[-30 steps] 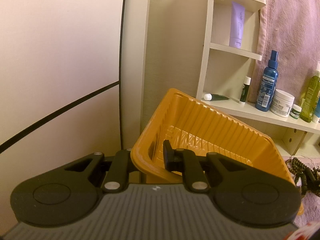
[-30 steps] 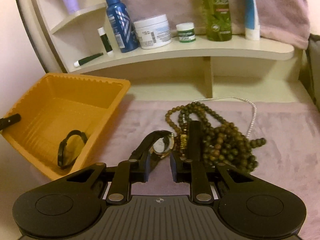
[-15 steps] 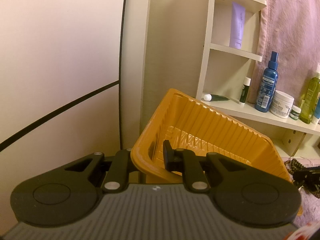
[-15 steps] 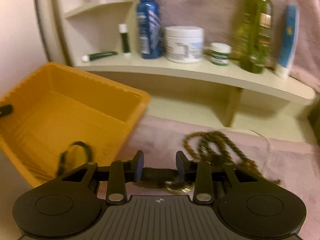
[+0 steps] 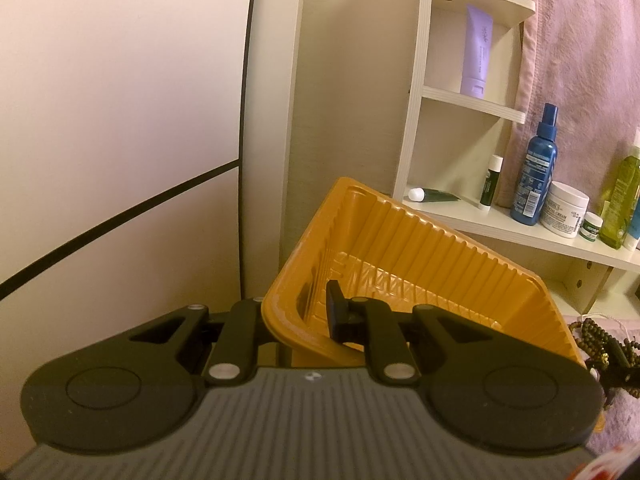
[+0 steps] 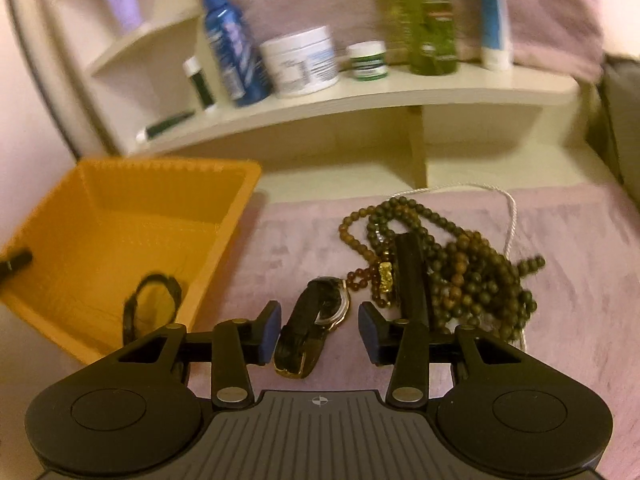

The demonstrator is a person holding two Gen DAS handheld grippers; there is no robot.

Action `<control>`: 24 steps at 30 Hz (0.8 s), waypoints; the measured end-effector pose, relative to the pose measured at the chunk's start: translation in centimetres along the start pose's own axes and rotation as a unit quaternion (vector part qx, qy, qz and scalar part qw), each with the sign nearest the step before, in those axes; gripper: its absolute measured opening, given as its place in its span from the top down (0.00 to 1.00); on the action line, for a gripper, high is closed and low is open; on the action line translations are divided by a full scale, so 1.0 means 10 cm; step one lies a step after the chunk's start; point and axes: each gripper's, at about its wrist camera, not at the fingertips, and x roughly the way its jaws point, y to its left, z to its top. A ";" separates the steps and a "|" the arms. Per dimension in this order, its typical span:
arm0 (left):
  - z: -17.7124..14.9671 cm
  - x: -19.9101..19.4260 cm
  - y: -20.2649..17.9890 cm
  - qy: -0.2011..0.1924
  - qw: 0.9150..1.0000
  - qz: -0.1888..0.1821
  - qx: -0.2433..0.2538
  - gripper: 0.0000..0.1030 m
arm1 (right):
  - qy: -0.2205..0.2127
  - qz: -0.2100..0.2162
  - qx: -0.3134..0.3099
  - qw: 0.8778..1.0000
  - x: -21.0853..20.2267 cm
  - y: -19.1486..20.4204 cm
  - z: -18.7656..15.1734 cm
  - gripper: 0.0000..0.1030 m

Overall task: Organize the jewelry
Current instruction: 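Lift the watch into the orange tray and open the right tool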

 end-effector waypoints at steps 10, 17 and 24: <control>0.00 0.02 0.00 0.002 1.000 0.001 -0.002 0.86 | -0.041 0.022 -0.018 0.999 -0.09 0.00 0.04 0.85; -0.01 0.02 -0.01 0.001 1.000 0.000 -0.002 0.86 | -0.083 0.032 -0.024 0.996 -0.33 0.11 0.15 0.85; 0.00 0.01 -0.01 0.003 1.000 -0.002 -0.002 0.86 | -0.109 0.099 -0.049 0.988 -0.49 0.46 0.33 0.85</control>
